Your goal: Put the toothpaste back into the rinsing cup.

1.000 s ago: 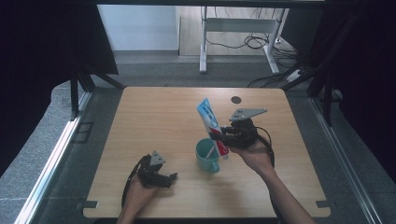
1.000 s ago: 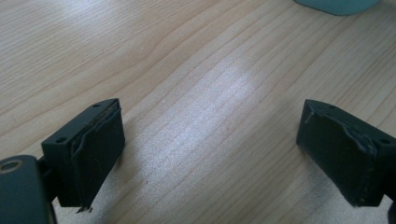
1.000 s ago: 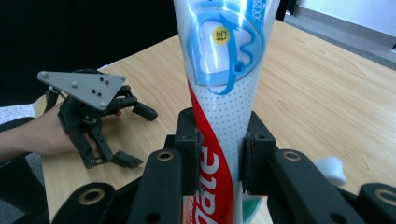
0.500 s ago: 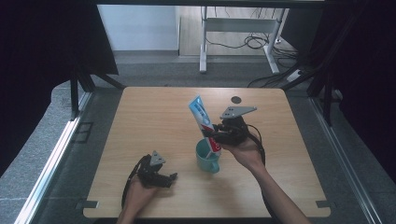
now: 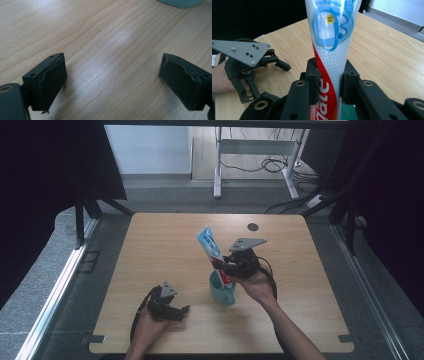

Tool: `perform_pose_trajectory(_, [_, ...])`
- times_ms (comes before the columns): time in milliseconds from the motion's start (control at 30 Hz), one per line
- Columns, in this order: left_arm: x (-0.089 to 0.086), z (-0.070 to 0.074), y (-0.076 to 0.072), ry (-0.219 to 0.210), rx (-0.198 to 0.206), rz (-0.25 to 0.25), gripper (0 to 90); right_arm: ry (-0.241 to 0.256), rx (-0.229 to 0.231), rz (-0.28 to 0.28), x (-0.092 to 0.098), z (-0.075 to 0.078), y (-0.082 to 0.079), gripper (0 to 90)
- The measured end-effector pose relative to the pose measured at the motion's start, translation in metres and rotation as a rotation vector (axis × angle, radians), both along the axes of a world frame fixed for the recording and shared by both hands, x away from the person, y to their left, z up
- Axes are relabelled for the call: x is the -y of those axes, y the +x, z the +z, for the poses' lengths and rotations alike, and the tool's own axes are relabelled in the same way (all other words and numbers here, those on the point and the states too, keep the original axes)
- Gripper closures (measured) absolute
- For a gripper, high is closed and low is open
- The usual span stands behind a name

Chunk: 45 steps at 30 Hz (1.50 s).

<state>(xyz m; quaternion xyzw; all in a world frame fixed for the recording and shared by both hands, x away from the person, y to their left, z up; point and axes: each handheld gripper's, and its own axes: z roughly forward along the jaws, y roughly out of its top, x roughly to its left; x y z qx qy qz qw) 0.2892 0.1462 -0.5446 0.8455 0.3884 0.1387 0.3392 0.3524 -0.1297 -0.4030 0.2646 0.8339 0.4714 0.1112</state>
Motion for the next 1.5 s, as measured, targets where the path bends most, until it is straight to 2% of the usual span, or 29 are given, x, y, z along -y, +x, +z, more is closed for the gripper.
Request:
perform_pose_trajectory(733, [0.000, 0.000, 0.000, 0.000, 0.001, 0.001, 7.7, -0.016, -0.033, 0.004, -0.004, -0.035, 0.001, 71.2])
perform_pose_trajectory(1133, [0.000, 0.000, 0.000, 0.000, 0.001, 0.002, 7.7, -0.015, -0.054, 0.009, -0.002, -0.047, 0.000, 70.8])
perform_pose_trajectory(1500, [0.000, 0.000, 0.000, -0.002, 0.002, 0.002, 7.7, -0.001, -0.062, 0.010, 0.004, -0.050, -0.001, 70.0])
